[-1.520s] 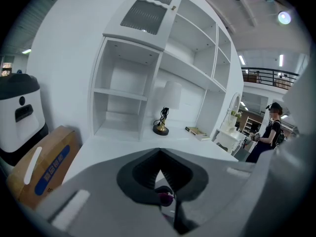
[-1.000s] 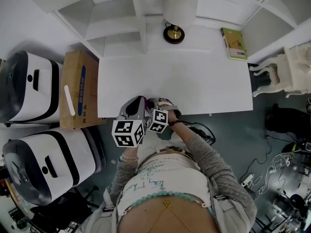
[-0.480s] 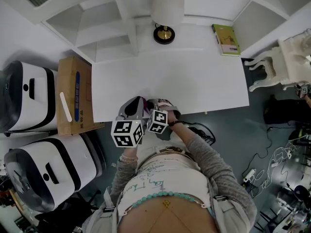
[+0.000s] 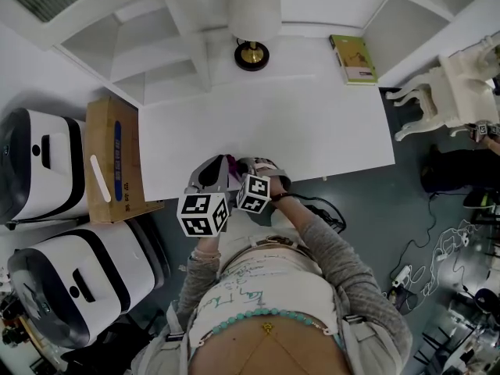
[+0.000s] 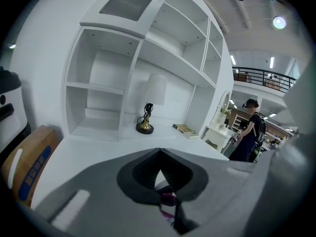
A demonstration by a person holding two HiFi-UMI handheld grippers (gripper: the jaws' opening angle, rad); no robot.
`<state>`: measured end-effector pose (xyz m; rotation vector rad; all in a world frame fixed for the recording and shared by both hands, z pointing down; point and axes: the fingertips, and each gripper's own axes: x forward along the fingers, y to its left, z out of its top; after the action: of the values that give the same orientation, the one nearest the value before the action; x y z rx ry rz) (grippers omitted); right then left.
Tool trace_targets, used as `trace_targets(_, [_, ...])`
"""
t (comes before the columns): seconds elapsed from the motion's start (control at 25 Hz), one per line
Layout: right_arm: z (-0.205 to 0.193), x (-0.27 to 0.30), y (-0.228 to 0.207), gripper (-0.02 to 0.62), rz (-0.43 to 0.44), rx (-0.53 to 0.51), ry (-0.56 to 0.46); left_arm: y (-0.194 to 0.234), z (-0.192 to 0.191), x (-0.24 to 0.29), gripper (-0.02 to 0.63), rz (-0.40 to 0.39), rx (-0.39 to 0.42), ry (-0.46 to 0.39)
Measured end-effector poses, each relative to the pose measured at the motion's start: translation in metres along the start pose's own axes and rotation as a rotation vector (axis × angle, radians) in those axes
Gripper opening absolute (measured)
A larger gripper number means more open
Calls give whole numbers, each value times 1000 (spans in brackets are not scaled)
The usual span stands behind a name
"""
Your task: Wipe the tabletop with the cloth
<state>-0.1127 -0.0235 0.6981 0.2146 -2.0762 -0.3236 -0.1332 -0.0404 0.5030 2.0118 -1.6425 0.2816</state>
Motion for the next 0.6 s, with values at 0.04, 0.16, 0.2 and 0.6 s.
trace_targets(0.04, [-2, -1, -2, 74, -1, 5, 3, -2, 0, 1, 2, -4, 2, 1])
trace_targets(0.16, [-11, -4, -5, 74, -7, 22, 10, -9, 0, 5, 2, -18, 7, 5])
trace_targets(0.2, [-14, -5, -7, 74, -11, 27, 13, -12, -1, 6, 2, -22, 10, 6])
trace_targets(0.6, [-39, -14, -16, 74, -20, 64, 34, -39, -6, 18, 2, -75, 37, 26])
